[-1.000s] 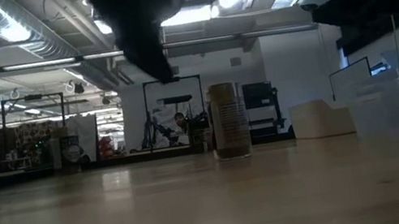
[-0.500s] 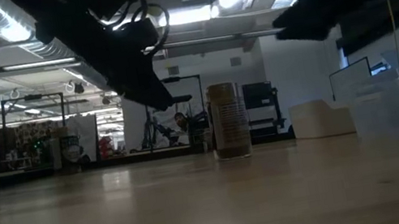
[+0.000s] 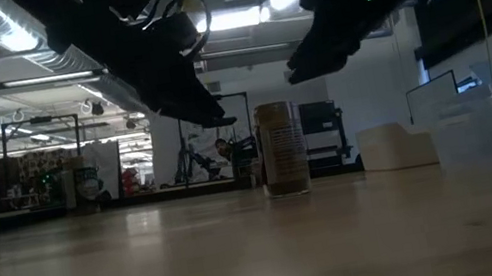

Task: Sort spices by type
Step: Put the middle brown seasoning bottle into the white bin

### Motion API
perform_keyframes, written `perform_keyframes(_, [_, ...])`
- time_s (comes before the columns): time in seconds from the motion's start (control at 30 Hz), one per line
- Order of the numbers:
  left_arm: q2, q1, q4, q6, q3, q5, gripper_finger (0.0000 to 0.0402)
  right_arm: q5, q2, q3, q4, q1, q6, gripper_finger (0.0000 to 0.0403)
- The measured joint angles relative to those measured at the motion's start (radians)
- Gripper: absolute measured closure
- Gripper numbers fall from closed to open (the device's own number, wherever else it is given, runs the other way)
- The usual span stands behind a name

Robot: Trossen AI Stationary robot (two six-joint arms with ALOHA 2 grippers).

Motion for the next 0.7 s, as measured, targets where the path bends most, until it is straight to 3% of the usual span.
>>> perform_keyframes(0.37, [0.004, 0.001, 0.035, 0.012, 0.0, 0.0, 0.0066, -0.052, 0.071, 0.017, 0.066, 0.036, -0.008, 0.0056])
perform_keyframes(0.7, [0.044, -0.001, 0.074, 0.027, 0.0, 0.001, 0.0066, -0.009, 0.152, 0.017, 0.166, 0.087, -0.03, 0.0056])
